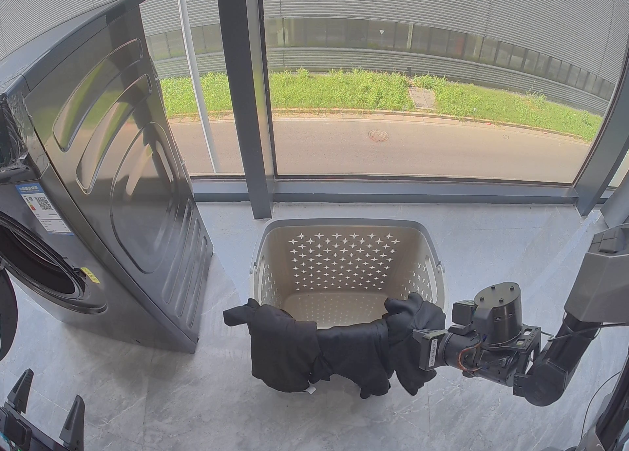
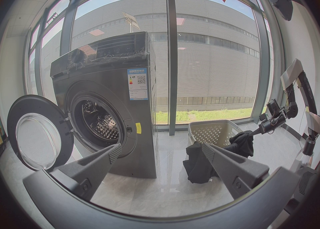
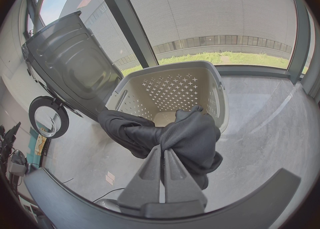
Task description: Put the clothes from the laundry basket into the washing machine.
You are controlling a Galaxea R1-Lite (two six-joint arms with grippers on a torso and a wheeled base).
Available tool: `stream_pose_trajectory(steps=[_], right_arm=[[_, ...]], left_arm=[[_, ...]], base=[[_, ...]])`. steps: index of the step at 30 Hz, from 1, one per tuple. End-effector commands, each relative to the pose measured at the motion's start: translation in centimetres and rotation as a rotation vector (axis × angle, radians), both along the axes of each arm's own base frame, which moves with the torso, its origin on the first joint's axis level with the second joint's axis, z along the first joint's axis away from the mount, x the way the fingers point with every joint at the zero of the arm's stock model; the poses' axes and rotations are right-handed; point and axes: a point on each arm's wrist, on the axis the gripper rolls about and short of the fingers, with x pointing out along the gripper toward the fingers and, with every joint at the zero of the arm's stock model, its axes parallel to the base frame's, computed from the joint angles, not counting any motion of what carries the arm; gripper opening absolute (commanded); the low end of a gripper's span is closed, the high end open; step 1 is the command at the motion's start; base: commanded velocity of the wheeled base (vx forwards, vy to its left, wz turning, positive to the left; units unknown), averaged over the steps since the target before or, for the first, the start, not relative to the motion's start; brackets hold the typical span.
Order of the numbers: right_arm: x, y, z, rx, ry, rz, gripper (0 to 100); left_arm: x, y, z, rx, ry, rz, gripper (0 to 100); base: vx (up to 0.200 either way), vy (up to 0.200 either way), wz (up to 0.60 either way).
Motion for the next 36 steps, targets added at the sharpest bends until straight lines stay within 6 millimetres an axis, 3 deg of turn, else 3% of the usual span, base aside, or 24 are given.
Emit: stream_pose_trajectory(steps=[1,10,17,18,28,36], right_arm=[[-0.9,0.1,1.6,0.03,-0.043,0.017,0],[-0.8,-0.1,1.3,0.034,-0.05,0.008,0],[-0.3,-0.1,-1.7,-0.026,0.036,-0.004,0],[-0.2,0.0,-1.8,-0.029,0.035,-0.009,100],[1.6,-1.2,-4.4,-0.081,0.089,-0.092,100],[4.4,-1.8,-5.6,-0.074,0.077,-0.154,100]], left_arm=[[0.0,0.0,-0.5,-0.001,-0.002,0.0,100],[0.0,0.0,-0.5,-0.001,-0.002,0.0,100],[0.0,0.0,-0.5,0.0,-0.002,0.002,100],[0.0,0.0,-0.5,-0.001,-0.002,0.002,100],[0.0,0.0,-0.5,0.0,-0.002,0.0,100],[0.0,0.0,-0.5,-0.001,-0.002,0.0,100]], base=[[0.0,0.0,0.0],[0.0,0.0,0.0],[0.0,0.0,0.0],[0.0,0.0,0.0],[0.0,0.0,0.0],[0.0,0.0,0.0]])
